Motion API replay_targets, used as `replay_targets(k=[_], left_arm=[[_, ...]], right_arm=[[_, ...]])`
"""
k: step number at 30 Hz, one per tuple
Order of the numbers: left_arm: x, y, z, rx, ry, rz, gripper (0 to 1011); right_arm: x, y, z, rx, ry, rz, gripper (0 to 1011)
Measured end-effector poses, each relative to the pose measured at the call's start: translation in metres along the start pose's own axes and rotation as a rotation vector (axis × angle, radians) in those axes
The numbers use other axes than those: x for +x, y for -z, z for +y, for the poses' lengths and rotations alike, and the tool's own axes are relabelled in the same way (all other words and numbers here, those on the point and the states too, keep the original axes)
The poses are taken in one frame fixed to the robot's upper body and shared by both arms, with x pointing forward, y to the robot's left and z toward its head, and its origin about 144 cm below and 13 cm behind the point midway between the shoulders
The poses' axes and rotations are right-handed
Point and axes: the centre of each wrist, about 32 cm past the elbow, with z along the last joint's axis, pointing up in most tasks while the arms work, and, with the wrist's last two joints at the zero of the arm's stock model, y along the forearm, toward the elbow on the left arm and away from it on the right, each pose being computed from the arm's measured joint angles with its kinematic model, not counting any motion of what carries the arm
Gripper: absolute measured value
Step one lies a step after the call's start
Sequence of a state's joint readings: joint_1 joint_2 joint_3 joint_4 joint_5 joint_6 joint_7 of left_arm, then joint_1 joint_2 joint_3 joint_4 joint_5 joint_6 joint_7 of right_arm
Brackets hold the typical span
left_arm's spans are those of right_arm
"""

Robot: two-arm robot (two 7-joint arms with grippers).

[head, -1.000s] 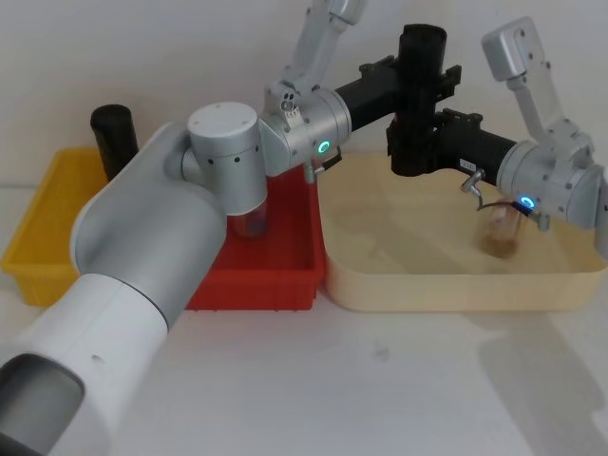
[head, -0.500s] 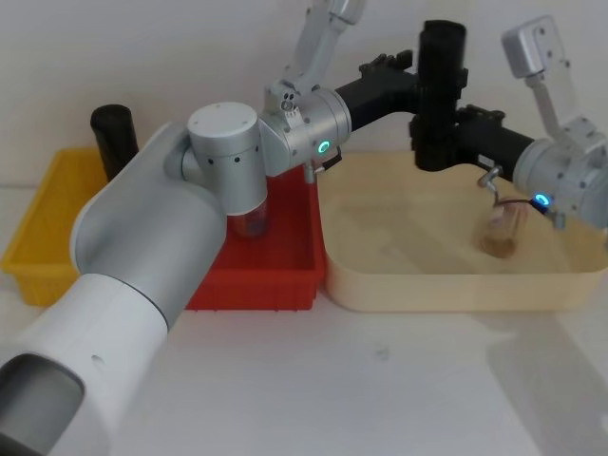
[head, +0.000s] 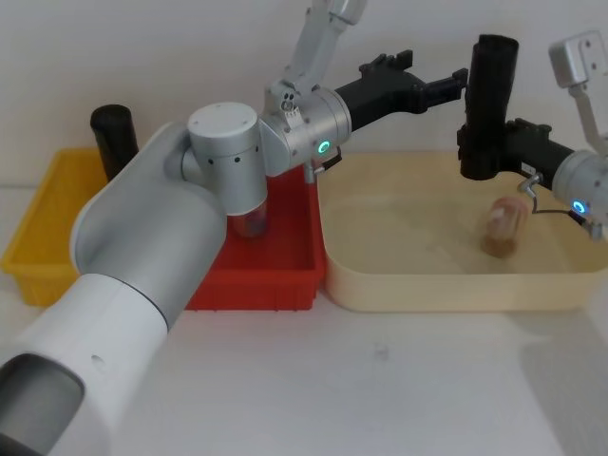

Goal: Pick up the garbage bag with the one hand and transfer it to the other hand.

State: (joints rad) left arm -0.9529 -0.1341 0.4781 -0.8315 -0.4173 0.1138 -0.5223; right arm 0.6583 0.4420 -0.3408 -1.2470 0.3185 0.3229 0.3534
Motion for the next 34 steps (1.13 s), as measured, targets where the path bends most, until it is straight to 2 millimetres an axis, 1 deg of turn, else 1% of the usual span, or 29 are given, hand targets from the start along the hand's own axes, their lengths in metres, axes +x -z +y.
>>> replay_targets(k=[4, 9, 11, 12, 13, 15, 16, 18, 19, 34], left_arm=[[0.000, 0.000, 0.000, 0.000, 0.000, 0.000, 1000], [0.000, 0.000, 0.000, 0.000, 0.000, 0.000, 1000], [0.000, 0.000, 0.000, 0.000, 0.000, 0.000, 1000], [0.000, 0.000, 0.000, 0.000, 0.000, 0.000, 1000], [0.000, 0.000, 0.000, 0.000, 0.000, 0.000, 1000], [0.000, 0.000, 0.000, 0.000, 0.000, 0.000, 1000], [0.000, 0.000, 0.000, 0.000, 0.000, 0.000, 1000], [0.000, 0.000, 0.000, 0.000, 0.000, 0.000, 1000], [0.000, 0.000, 0.000, 0.000, 0.000, 0.000, 1000], [0.000, 0.000, 0.000, 0.000, 0.000, 0.000, 1000]], right_arm=[[0.006, 0.005, -0.001, -0.004, -0.002, 0.009, 578], [0.011, 0.009, -0.002, -0.006, -0.003, 0.015, 747], [0.011, 0.010, -0.002, -0.006, -0.004, 0.016, 747], [0.013, 0.011, -0.002, -0.007, -0.005, 0.019, 823], [0.014, 0.012, -0.002, -0.007, -0.004, 0.019, 858], [0.015, 0.013, -0.002, -0.008, -0.006, 0.021, 884], [0.015, 0.013, -0.002, -0.008, -0.006, 0.021, 938], [0.016, 0.014, -0.003, -0.008, -0.005, 0.022, 966], [0.016, 0.014, -0.003, -0.008, -0.005, 0.023, 1001], [0.019, 0.017, -0.003, -0.010, -0.007, 0.027, 1002]])
